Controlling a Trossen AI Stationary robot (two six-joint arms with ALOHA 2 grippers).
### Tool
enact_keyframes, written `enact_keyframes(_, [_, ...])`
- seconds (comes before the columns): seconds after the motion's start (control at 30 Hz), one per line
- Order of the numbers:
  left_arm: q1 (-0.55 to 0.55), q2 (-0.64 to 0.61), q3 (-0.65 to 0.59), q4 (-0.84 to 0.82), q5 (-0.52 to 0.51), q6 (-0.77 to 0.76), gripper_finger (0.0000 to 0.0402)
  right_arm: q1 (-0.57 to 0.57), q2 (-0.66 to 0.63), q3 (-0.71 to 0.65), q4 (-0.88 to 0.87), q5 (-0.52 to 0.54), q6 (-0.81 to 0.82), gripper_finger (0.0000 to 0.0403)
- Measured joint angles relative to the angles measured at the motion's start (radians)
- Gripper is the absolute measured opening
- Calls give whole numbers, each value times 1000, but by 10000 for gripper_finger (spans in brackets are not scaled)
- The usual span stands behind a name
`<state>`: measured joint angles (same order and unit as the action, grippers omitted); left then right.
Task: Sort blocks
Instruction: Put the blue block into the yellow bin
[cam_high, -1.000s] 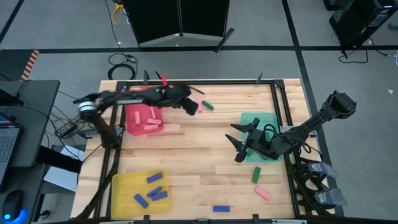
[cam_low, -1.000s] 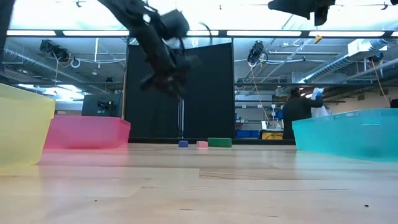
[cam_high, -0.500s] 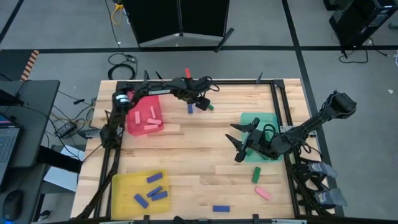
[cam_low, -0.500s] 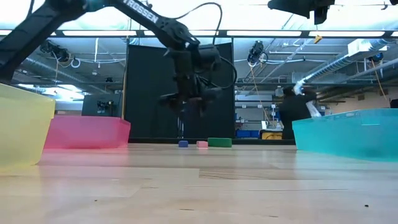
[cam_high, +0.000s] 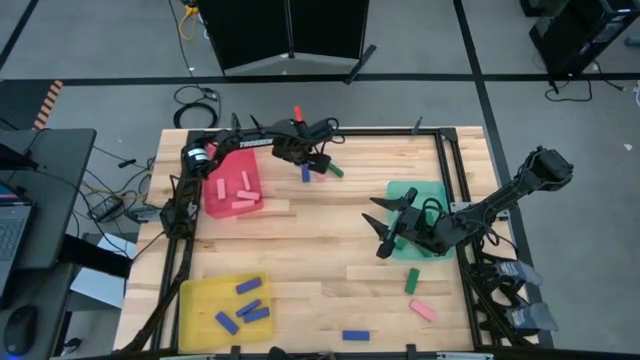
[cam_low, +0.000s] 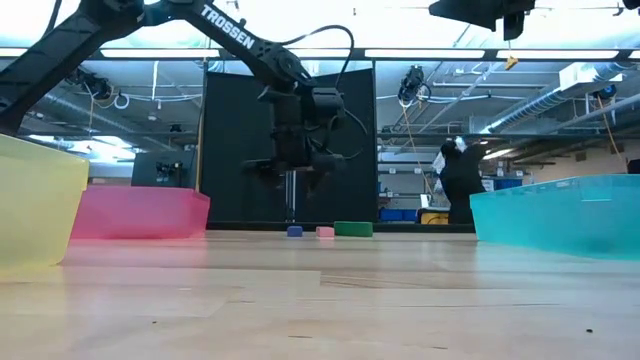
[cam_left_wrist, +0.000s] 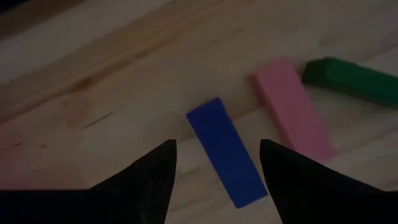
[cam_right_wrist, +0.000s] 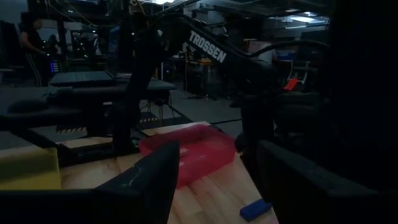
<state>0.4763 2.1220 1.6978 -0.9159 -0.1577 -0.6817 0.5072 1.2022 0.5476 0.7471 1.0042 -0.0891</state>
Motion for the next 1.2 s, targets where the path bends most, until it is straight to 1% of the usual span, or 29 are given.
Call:
enact_keyframes(0.1, [1,0,0,-2,1,-6,239,0,0,0,0,-3,0,225])
enact_keyframes(0.27, [-8,21,-2,7,66,-38,239,0,0,0,1,-3,0,224])
enact_keyframes(0.5, [-12,44,0,11,59,-65,239,5,1,0,32,-4,-29,222])
enact_keyframes(0.63, [-12,83,-1,6,79,-80,239,10,1,0,40,-5,-39,222])
enact_keyframes(0.87, [-21,117,4,18,68,-88,237,15,1,0,46,-11,-45,222])
enact_keyframes(0.97, [-25,119,3,25,58,-85,215,15,1,0,45,-11,-46,219])
enact_keyframes(1.03, [-27,119,3,30,59,-83,184,15,1,0,46,-11,-46,219])
enact_keyframes(1.13, [-31,117,3,35,59,-65,118,15,1,0,46,-11,-45,220])
enact_keyframes(1.17, [-33,117,2,35,58,-59,101,15,1,0,46,-11,-46,221])
enact_keyframes(1.2, [-34,117,2,36,55,-53,104,15,1,0,45,-11,-46,221])
